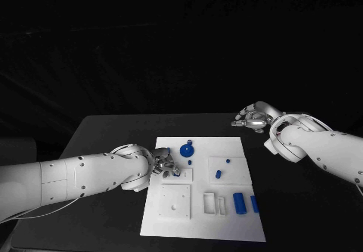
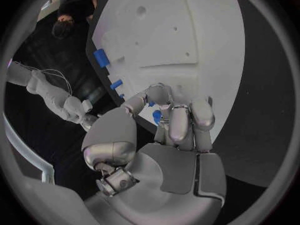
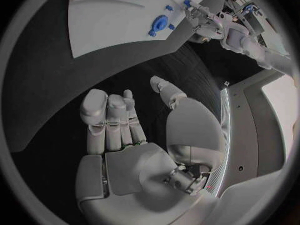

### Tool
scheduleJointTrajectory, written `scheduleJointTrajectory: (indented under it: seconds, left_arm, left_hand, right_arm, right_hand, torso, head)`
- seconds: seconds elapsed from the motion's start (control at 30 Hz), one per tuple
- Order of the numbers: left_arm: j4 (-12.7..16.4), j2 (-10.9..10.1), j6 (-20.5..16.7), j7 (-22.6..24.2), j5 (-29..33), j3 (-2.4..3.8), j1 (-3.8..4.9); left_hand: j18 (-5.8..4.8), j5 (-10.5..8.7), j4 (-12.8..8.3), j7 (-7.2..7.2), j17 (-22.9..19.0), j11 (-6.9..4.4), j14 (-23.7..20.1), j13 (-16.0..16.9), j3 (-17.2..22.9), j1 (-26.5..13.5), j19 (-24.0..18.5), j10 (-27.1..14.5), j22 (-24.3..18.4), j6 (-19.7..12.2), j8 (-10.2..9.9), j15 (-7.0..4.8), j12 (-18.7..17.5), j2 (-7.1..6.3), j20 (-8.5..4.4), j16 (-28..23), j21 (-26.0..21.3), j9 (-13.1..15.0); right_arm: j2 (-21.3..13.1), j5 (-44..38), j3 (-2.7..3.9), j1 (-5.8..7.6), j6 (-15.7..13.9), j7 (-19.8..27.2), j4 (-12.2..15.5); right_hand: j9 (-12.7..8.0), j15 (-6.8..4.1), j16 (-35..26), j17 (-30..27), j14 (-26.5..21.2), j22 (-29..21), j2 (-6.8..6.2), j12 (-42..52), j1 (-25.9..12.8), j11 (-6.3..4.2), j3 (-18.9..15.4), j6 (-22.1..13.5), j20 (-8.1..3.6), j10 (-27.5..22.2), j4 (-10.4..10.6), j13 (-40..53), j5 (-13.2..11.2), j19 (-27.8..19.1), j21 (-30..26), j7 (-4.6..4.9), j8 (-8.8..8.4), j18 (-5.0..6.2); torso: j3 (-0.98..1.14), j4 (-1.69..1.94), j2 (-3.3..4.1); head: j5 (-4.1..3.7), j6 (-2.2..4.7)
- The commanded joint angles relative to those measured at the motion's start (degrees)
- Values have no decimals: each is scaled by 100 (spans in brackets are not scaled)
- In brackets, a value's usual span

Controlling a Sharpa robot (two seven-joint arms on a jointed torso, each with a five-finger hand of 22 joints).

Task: Assemble the parts on the task board

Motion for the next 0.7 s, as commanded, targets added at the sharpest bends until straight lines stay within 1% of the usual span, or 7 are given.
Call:
scheduleJointTrajectory:
  seconds: [0.03, 0.07, 0.13, 0.27, 0.57, 0.7]
  left_arm:
    - [7, 57, 314, -31, 110, -12, -20]
    - [11, 65, 356, -38, 110, -12, -20]
    - [26, 75, 413, -49, 110, -12, -20]
    - [45, 77, 458, -65, 67, -12, -20]
    - [43, 76, 398, -60, 59, -12, -20]
    - [47, 78, 402, -60, 54, -11, -19]
  left_hand:
    - [690, 79, -88, -267, 12, 18, -16, -21, 24, -39, -53, -24, 0, 1217, -17, -4, 38, 194, -180, 33, 38, 17]
    - [691, 117, -134, -270, 17, 17, -14, -34, 50, -84, -56, -27, -1, 1222, -26, -4, 50, 220, -179, 40, 44, 29]
    - [693, 258, -209, -272, 35, 14, -4, -58, 101, -160, -52, -28, -6, 1240, -38, -7, 78, 242, -176, 56, 56, 57]
    - [696, 346, -251, -275, 47, 12, 4, -76, 134, -194, -45, -28, -12, 1253, -46, -7, 100, 245, -175, 68, 66, 78]
    - [697, 376, -255, -275, 44, 11, 4, -90, 148, -219, -40, -30, -18, 1259, -54, -7, 113, 259, -173, 72, 70, 90]
    - [696, 383, -255, -276, 64, 12, 13, -94, 151, -229, -39, -30, -19, 1262, -55, -7, 118, 272, -172, 78, 72, 95]
  right_arm:
    - [4, 6, 4, -3, 69, 38, -3]
    - [4, 6, 4, -3, 74, 38, -2]
    - [0, 6, 4, -3, 86, 37, 0]
    - [-5, 6, 4, -3, 87, 34, -7]
    - [6, 6, 4, -14, 91, 38, -18]
    - [4, 5, 4, -17, 90, 39, -16]
  right_hand:
    - [8, -53, -33, 10, -1, -6, 50, 23, 6, -25, -32, 17, -33, -15, -12, -13, 10, -16, -32, 28, 31, 807]
    - [8, -53, -34, 10, -1, -6, 53, 25, 17, -26, -31, 16, -34, -16, -19, -15, 2, -17, -32, 28, 30, 807]
    - [9, -53, -34, 11, -1, -6, 54, 27, 23, -26, -32, 17, -35, -16, -23, -16, -4, -17, -32, 27, 31, 807]
    - [9, -53, -35, 11, 0, -6, 54, 28, 26, -26, -33, 17, -35, -17, -25, -18, -7, -17, -32, 27, 31, 807]
    - [9, -53, -36, 12, -1, -6, 56, 29, 23, -26, -37, 17, -34, -18, -23, -20, -9, -18, -32, 28, 31, 807]
    - [10, -53, -36, 12, -1, -6, 56, 30, 19, -25, -39, 17, -34, -18, -21, -22, -8, -19, -32, 28, 30, 807]
  torso:
    - [2, 0, -1]
    - [3, -1, 0]
    - [2, -2, 0]
    - [2, -1, 1]
    - [3, 7, -1]
    - [-2, 3, -2]
  head:
    - [2, 0]
    - [1, -3]
    - [1, -12]
    - [-1, -17]
    - [-7, -19]
    - [-4, -15]
